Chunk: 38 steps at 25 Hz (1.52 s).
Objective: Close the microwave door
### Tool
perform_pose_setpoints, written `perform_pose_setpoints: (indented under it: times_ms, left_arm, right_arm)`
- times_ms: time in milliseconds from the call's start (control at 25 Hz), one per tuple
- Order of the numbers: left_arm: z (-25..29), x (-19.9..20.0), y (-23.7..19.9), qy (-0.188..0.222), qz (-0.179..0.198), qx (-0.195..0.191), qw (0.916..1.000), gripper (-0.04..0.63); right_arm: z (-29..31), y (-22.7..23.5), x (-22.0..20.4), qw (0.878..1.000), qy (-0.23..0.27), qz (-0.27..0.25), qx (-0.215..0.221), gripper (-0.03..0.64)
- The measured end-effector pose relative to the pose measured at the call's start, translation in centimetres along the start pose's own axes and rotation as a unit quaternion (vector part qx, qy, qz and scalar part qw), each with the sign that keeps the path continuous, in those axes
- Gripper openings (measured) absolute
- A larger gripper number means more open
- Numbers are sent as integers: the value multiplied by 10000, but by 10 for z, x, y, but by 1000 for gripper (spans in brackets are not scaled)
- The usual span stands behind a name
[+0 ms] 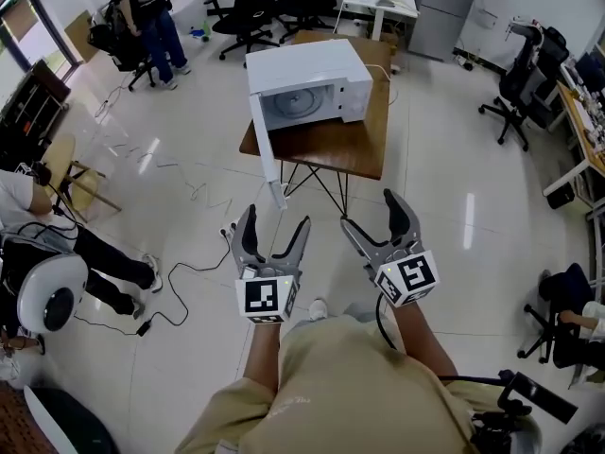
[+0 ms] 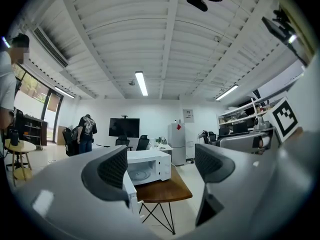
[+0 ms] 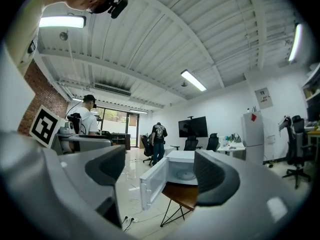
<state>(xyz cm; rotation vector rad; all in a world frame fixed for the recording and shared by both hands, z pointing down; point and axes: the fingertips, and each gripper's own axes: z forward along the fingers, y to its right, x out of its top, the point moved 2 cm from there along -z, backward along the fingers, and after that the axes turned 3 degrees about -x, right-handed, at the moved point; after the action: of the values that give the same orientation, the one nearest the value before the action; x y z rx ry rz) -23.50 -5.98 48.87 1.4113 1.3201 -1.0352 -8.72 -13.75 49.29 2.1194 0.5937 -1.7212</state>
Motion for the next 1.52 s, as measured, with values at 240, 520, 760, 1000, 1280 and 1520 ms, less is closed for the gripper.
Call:
perform_pose_setpoints:
  times_ms: [240, 520, 760, 1000, 1280, 1520]
  left_arm:
    - [41, -11, -19, -109, -4, -16, 9999, 428]
    - [92, -26, -33, -160, 139, 202, 9996, 428]
    - [155, -22, -32, -90, 318, 366, 9988, 428]
    - [200, -31, -23, -69, 423, 629, 9971, 428]
    - [228, -45, -47, -74, 587, 943, 9938, 428]
    - [238, -53, -65, -217, 506, 856, 9948, 428]
  right_arm:
    - [37, 41, -2, 9998, 18, 34, -206, 416]
    - [80, 84, -16, 9998, 68, 161, -34, 416]
    - [125, 134, -7, 9992, 240, 212, 240, 416]
    - [151, 181, -8, 9976, 386, 290, 489, 414]
    - [187, 209, -28, 9975, 401, 163, 565, 413]
    - [210, 208, -20, 9978, 461, 91, 475, 413]
